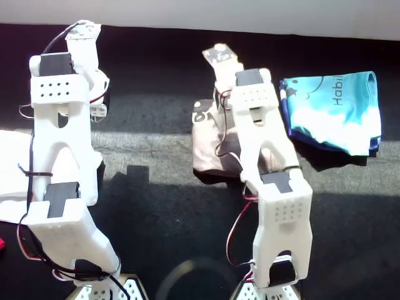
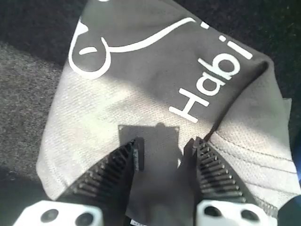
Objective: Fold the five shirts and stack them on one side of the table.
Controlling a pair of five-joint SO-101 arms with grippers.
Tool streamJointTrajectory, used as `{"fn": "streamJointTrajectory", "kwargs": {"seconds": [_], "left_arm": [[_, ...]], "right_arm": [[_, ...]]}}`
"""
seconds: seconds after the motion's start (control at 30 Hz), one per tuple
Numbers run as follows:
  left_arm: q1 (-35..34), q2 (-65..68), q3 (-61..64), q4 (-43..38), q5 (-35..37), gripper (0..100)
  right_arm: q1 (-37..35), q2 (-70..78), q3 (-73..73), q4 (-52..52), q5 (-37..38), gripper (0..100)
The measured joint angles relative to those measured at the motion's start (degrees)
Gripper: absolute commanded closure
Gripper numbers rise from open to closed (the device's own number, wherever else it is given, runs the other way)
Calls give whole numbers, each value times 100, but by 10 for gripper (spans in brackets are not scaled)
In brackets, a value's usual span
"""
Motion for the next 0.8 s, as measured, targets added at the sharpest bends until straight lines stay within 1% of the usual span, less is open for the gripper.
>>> {"fn": "streamJointTrajectory", "kwargs": {"seconds": [0.17, 0.33, 0.5, 0.67, 0.73, 0.8], "left_arm": [[0, 0, 0, -70, 0, 991], [0, 0, 0, -149, 9, 991], [0, 0, 0, -149, 9, 991], [0, 0, 0, -149, 9, 991], [0, 0, 0, -149, 9, 991], [0, 0, 0, -149, 9, 991]], "right_arm": [[536, 53, 0, -255, 35, 826], [888, 62, -202, -589, 35, 826], [1073, 62, -281, -1459, 35, 826], [1081, 62, -501, -1591, -62, 820], [1020, 62, -677, -1380, -35, 786], [932, 62, -791, -1152, 185, 724]]}}
